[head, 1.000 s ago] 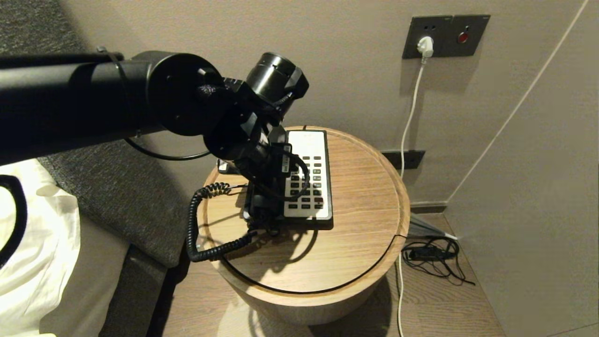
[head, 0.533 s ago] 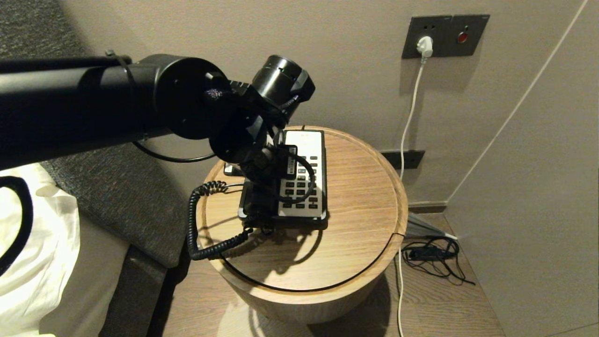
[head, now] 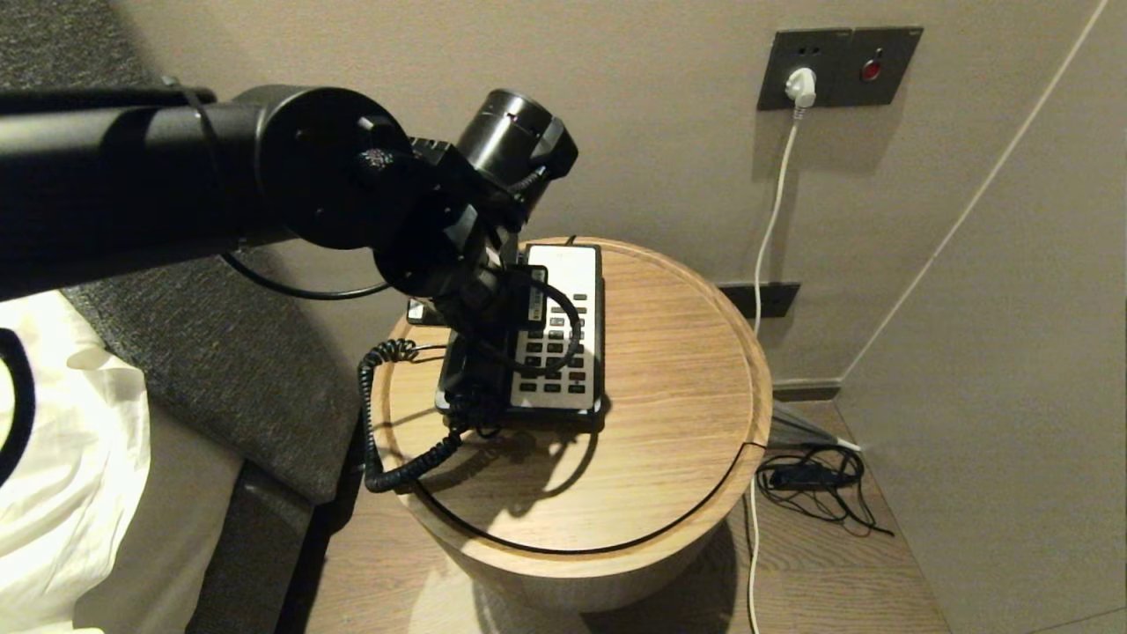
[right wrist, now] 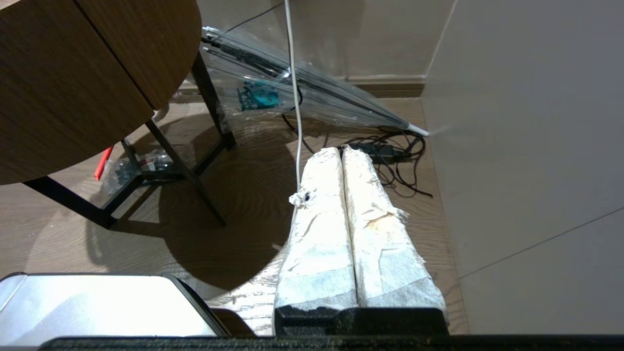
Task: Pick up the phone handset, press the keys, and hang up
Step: Pick up the desk phone handset, then dial the number
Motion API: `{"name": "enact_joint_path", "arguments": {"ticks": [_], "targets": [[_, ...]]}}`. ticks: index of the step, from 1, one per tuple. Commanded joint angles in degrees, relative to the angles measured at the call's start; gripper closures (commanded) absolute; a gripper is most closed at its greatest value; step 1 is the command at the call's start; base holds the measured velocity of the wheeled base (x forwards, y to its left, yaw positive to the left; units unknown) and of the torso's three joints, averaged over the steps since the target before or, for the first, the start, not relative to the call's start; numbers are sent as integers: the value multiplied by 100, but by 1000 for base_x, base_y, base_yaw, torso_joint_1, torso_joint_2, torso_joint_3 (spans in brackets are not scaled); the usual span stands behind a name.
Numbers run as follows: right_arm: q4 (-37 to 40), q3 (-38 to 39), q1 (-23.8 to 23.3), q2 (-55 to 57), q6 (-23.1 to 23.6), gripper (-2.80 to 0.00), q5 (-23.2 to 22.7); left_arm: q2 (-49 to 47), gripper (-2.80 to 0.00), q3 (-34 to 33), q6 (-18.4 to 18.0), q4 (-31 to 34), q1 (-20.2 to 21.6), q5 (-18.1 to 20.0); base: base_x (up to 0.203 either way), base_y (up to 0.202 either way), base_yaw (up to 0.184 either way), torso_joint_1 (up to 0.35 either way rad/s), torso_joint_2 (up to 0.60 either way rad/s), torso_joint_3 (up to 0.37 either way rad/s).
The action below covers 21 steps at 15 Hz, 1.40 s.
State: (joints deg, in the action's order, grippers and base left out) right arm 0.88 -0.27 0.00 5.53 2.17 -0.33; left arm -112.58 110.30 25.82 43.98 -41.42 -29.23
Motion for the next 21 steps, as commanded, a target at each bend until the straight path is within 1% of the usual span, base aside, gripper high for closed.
{"name": "enact_joint_path", "arguments": {"ticks": [1,5,9,12,14,15,16,17,19,20,21], "targets": [[0,0,0,9,3,0,-2,192,0,0,38,-12,-4,-12,0,0,0,0,0,0],[-37,12,0,9,3,0,-2,409,0,0,92,-38,-24,-4,0,0,0,0,0,0],[-79,27,0,9,3,0,-2,1014,0,-48,153,51,-85,123,0,0,0,0,0,0],[-87,27,0,0,-77,0,33,1632,0,-331,166,66,-191,152,0,0,0,0,0,0],[-77,-135,0,-2,-181,0,55,2253,0,-693,163,67,-213,161,0,0,0,0,0,0],[109,-464,0,-1,-275,0,67,2645,0,-987,161,67,-216,180,0,0,0,0,0,0],[613,-996,0,-1,-349,0,80,3093,0,-1381,151,65,-219,206,0,0,0,0,0,0],[1186,-1572,0,0,-408,0,74,3460,0,-1725,134,61,-220,232,0,0,0,0,0,0],[2864,-3087,-2,29,-448,0,-21,4279,0,-2407,52,36,-223,386,0,0,0,0,0,0],[3499,-3775,-11,169,-436,0,-81,4568,0,-2637,5,17,-224,504,0,0,0,0,0,0],[3918,-4363,-20,524,-481,0,-132,4815,0,-2802,-20,15,-225,594,0,0,0,0,0,0]]}}
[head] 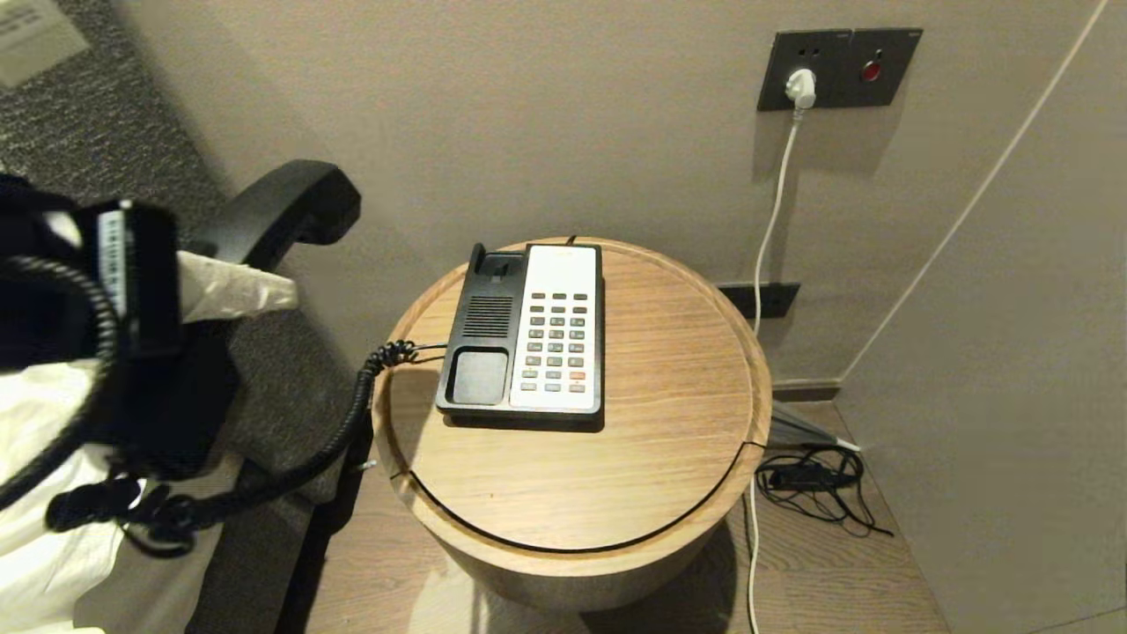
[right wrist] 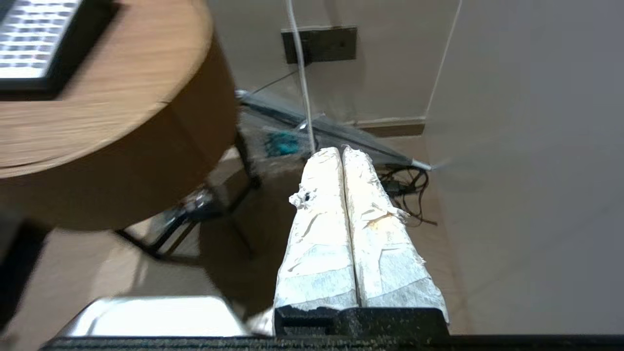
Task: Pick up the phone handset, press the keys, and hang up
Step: Dial the number
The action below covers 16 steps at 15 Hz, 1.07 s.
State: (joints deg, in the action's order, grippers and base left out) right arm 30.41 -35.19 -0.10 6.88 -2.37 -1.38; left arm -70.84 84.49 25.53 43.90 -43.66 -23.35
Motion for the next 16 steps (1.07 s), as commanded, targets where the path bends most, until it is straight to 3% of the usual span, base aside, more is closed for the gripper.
{"name": "enact_joint_path", "arguments": {"ticks": [1,6,9,11,13,16], "targets": [[1186,-1325,-14,923,-102,0,-61,826,0,-410,-16,14,-2,43,0,0,0,0,0,0],[1233,-3578,22,4647,-390,0,-504,1134,0,-698,20,-22,96,313,0,0,0,0,0,0],[956,-4923,513,6760,-630,0,-714,1068,0,-457,27,-29,317,478,0,0,0,0,0,0],[804,-6024,1038,7971,-789,0,-731,1055,0,-381,22,-22,402,718,0,0,0,0,0,0],[798,-7120,2010,8979,-1101,0,-574,1066,0,-468,36,-22,402,734,0,0,0,0,0,0],[856,-7530,3284,9751,-1664,0,-265,1176,0,-669,57,-22,506,692,0,0,0,0,0,0]]}}
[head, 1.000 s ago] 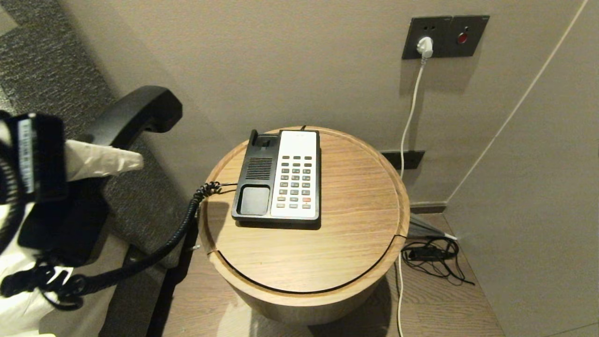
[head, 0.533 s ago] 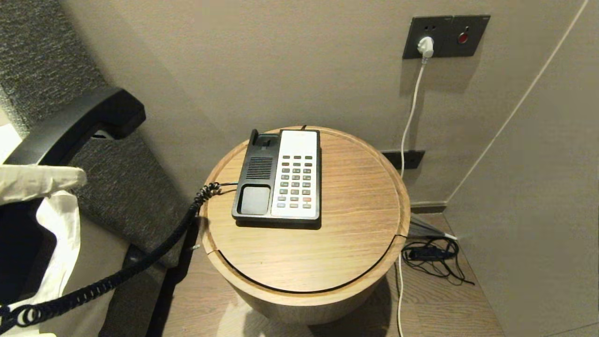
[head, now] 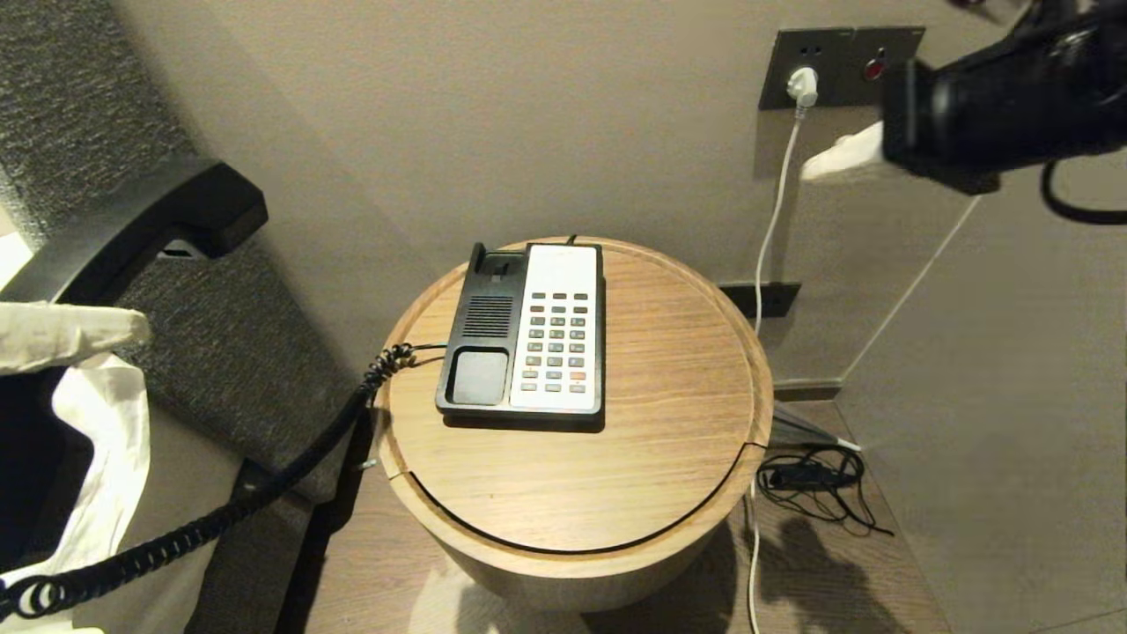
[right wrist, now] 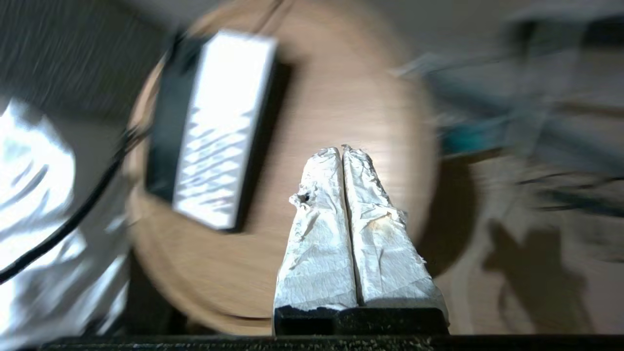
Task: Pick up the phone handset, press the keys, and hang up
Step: Dial the number
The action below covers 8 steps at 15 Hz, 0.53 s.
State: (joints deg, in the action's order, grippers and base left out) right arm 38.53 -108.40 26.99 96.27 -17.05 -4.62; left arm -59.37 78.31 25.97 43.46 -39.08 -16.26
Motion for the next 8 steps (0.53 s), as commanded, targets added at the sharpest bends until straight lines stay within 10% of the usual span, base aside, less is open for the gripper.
{"name": "enact_joint_path", "arguments": {"ticks": [1,8], "targets": [[41,-243,876,984,-483,0,113,41,0,-62,12,22,104,-32,0,0,0,0,0,0],[148,-261,1686,1456,-1104,0,147,189,0,-273,40,22,138,9,0,0,0,0,0,0]]}}
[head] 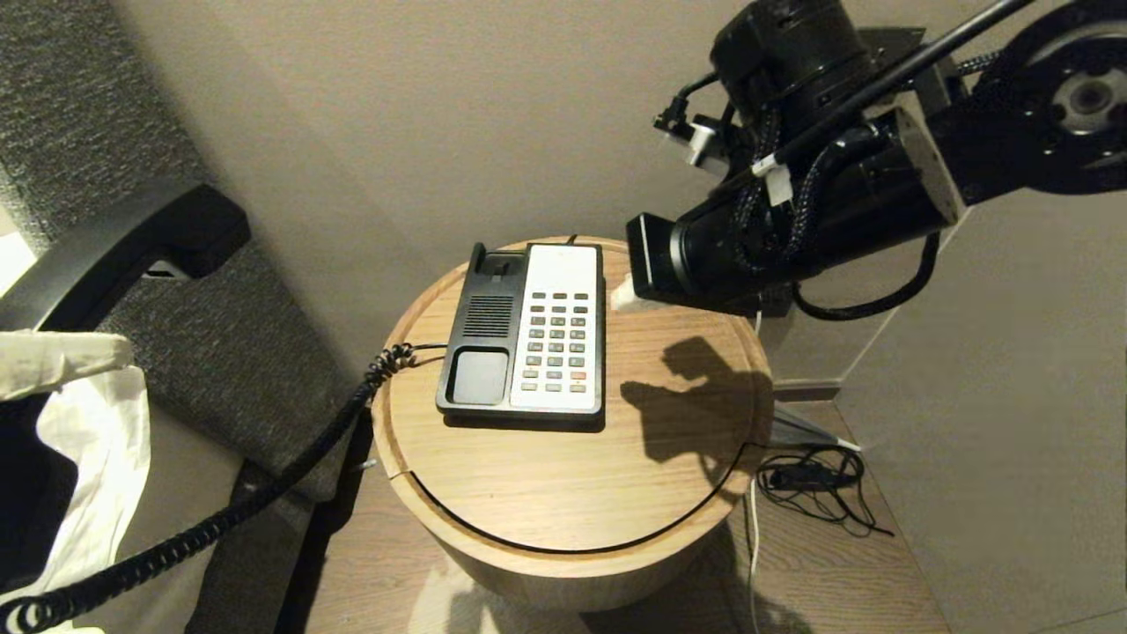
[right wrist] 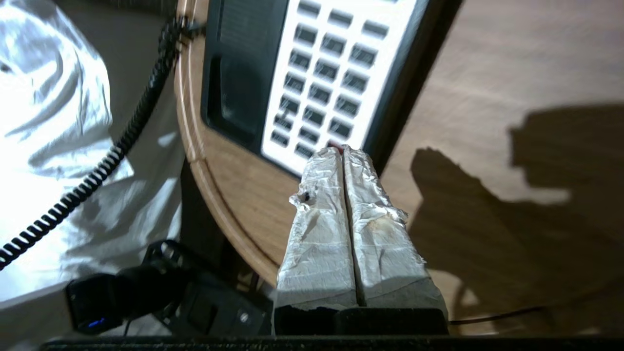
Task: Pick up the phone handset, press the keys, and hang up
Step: Dial the number
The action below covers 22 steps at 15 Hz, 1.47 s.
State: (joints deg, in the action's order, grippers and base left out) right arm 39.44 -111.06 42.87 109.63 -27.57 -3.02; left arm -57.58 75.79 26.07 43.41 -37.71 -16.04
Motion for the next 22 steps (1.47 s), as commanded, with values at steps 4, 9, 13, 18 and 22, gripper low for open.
{"name": "enact_joint_path", "arguments": {"ticks": [4,9,13,18,22], "targets": [[-62,-4,135,472,-39,0,20,28,0,-126,100,27,0,-13,0,0,0,0,0,0],[-261,-4,198,724,-38,0,43,37,0,-214,91,18,0,-13,0,0,0,0,0,0],[-474,-4,195,880,-38,0,178,46,0,-242,91,18,0,-13,0,0,0,0,0,0],[-595,-13,166,894,-11,0,223,81,0,-313,91,18,0,-13,0,0,0,0,0,0],[-586,-21,125,867,6,0,302,116,0,-355,91,18,-9,-13,0,0,0,0,0,0]]}}
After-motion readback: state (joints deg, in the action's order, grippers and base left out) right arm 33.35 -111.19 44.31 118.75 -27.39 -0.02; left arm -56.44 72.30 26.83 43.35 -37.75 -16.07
